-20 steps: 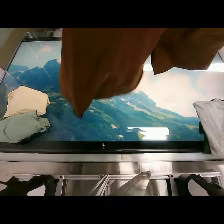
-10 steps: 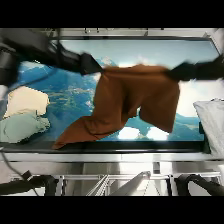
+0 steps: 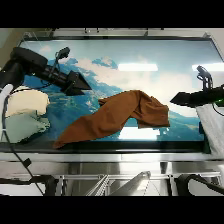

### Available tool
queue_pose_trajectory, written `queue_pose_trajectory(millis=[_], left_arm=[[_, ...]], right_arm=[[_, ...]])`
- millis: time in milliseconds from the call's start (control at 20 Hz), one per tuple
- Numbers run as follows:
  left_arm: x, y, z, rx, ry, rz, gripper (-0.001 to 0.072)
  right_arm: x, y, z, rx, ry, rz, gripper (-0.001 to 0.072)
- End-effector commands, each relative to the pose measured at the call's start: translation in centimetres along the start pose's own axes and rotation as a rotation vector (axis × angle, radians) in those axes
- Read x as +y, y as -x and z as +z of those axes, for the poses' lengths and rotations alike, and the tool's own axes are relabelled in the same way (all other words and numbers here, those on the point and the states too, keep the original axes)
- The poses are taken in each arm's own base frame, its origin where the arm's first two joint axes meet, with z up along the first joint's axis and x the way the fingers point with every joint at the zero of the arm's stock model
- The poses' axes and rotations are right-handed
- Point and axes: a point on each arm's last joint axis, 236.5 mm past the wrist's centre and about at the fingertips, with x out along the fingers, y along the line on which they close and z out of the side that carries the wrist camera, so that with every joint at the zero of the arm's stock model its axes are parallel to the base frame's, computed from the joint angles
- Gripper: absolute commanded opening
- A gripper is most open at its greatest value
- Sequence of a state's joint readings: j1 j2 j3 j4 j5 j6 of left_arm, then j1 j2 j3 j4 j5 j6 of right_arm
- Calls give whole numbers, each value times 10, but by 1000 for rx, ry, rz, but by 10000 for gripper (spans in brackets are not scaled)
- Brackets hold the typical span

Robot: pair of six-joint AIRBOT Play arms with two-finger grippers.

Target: Fold the shirts.

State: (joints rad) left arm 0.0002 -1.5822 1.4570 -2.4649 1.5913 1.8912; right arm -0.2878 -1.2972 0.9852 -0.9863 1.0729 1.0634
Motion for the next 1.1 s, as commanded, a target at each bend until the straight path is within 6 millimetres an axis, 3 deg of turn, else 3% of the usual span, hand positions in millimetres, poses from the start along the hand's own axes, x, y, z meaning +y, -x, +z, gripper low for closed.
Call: queue_pose_trajectory(millis=[0, 150, 250, 400, 600, 750, 850, 1000, 1050], left_arm=[[36, 18, -59, 32, 149, 70, 708], [69, 12, -133, 71, 310, 164, 708], [85, 3, -177, 97, 396, 210, 708], [103, -7, -214, 75, 462, 262, 708], [144, -5, -229, -31, 541, 425, 708], [156, 0, -216, -108, 519, 469, 708], [163, 1, -209, -126, 520, 481, 708], [180, -11, -211, -85, 572, 470, 707], [185, -16, -213, -65, 592, 464, 707]], right_arm=[[-30, -6, -6, 19, -55, -40, 594], [-32, -34, -26, 118, -112, 18, 610], [-20, -52, -34, 158, -106, 106, 609], [-3, -72, -35, 171, -97, 187, 601], [1, -91, -41, 195, -91, 183, 601], [2, -93, -39, 192, -86, 181, 595], [3, -92, -41, 197, -86, 183, 440], [5, -92, -41, 200, -89, 193, 433], [9, -91, -41, 203, -95, 208, 326]])
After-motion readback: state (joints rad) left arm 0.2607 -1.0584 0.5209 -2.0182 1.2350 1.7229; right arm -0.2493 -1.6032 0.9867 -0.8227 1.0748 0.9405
